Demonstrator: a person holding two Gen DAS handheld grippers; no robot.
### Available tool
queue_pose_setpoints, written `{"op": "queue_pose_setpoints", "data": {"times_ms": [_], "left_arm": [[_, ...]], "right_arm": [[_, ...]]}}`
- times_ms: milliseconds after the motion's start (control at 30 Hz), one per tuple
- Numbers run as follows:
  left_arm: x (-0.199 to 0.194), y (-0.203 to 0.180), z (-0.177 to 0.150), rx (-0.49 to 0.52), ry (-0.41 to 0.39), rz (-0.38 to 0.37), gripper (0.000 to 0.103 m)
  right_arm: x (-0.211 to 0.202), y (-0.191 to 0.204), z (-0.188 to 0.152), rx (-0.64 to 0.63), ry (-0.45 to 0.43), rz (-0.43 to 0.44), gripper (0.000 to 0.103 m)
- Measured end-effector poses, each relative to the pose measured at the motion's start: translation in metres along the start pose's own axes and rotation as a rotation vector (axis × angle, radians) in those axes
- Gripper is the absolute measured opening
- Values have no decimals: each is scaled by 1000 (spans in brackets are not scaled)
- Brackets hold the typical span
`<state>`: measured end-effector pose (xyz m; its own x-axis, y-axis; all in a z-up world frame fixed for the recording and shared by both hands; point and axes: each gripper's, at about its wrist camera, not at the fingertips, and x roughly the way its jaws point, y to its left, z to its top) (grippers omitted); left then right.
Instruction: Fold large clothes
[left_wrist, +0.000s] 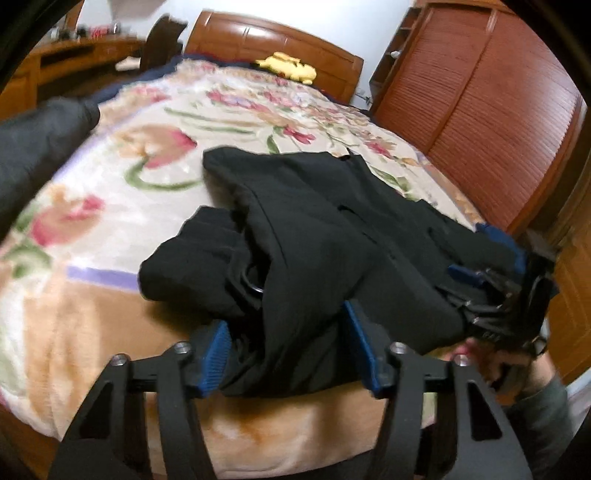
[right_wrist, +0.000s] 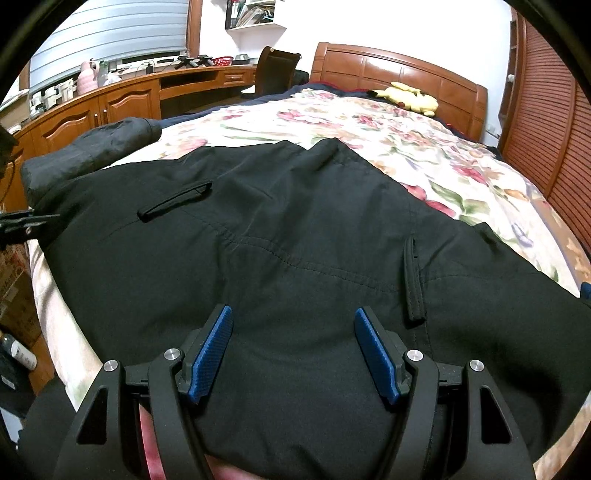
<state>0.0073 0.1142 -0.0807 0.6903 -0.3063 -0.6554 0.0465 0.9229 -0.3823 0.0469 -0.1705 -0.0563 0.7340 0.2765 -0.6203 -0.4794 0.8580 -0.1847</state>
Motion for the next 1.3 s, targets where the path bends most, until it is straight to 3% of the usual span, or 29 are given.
{"op": "queue_pose_setpoints", "data": {"times_ms": [133,233,533,733,1067,1300], "left_arm": [[-2,-12,9,32,20,-6,21],[-10,-28,20,69,4,11,14],[-37,-130,71,260,-134,33,12],[-28,-207,87,388,-151,-15,11],[18,-312,67,588,-57,-70,11],[63,-355,35,682,41,-51,12]], "right_arm": [[-1,1,1,-6,3,-3,71],[-4,0,1,-23,11,-1,71],[-36,-30,-4,16,32,43,71],[-66,-72,-18,101,7,-38,71],[-108,-133,-51,249,-40,-108,71],[-133,-158,-67,354,-73,-185,71]]}}
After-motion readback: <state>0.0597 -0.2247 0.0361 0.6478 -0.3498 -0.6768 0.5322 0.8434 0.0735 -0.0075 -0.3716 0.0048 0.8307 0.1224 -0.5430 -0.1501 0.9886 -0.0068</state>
